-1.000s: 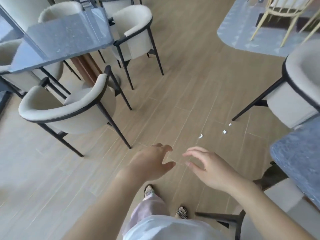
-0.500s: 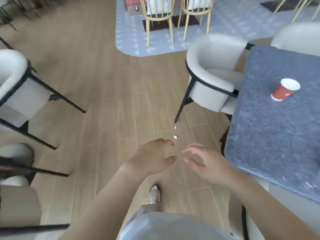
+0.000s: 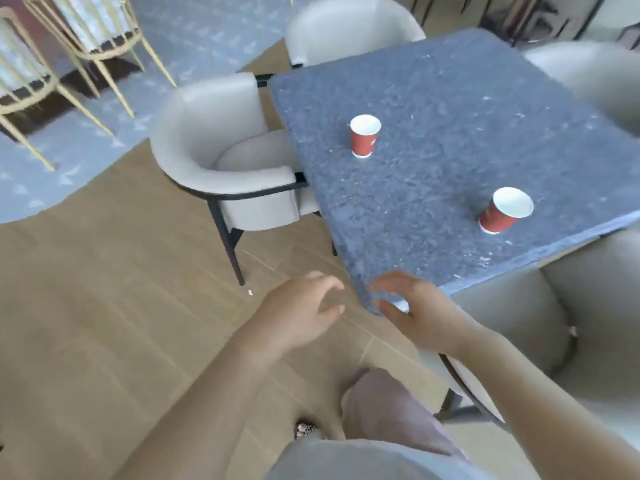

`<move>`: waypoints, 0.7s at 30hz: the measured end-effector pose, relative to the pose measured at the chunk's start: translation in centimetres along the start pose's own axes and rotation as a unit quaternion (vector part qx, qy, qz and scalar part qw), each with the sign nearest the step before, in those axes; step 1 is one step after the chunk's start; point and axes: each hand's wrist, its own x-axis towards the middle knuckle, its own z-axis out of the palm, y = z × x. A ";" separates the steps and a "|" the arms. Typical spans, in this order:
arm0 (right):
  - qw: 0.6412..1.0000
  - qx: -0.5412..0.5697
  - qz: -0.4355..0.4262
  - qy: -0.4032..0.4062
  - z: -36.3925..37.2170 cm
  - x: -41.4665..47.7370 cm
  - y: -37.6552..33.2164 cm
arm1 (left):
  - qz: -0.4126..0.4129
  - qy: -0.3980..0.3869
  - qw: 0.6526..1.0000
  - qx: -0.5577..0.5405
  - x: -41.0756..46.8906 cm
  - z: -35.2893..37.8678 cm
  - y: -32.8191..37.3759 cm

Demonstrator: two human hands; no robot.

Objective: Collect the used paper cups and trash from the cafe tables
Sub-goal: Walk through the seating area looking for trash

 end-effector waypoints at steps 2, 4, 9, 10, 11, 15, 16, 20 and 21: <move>0.999 0.002 0.037 0.021 -1.2 0.5 1.4 | 0.024 -0.022 0.999 0.004 3.0 -0.2 0.9; 0.998 0.008 0.053 0.039 -2.3 1.4 2.5 | 0.039 -0.039 0.998 0.012 6.1 -0.4 1.6; 0.997 0.004 0.057 0.054 -5.4 5.1 5.1 | 0.066 -0.069 0.995 0.014 12.7 -1.2 3.0; 0.997 0.003 0.058 0.058 -6.0 5.9 5.6 | 0.068 -0.071 0.995 0.019 14.0 -1.5 3.1; 0.996 0.002 0.059 0.060 -6.6 6.7 6.1 | 0.067 -0.073 0.995 0.024 15.1 -1.7 3.2; 0.997 0.004 0.060 0.055 -8.3 9.2 7.9 | 0.067 -0.071 0.995 0.029 19.0 -2.3 3.6; 0.997 0.007 0.063 0.053 -8.6 9.6 8.1 | 0.066 -0.074 0.995 0.029 19.6 -2.4 3.7; 0.995 0.022 0.074 0.066 -9.5 11.3 9.4 | 0.077 -0.092 0.992 0.042 22.0 -2.9 3.9; 0.994 0.024 0.080 0.071 -9.6 11.9 9.5 | 0.082 -0.097 0.991 0.043 22.8 -3.1 3.7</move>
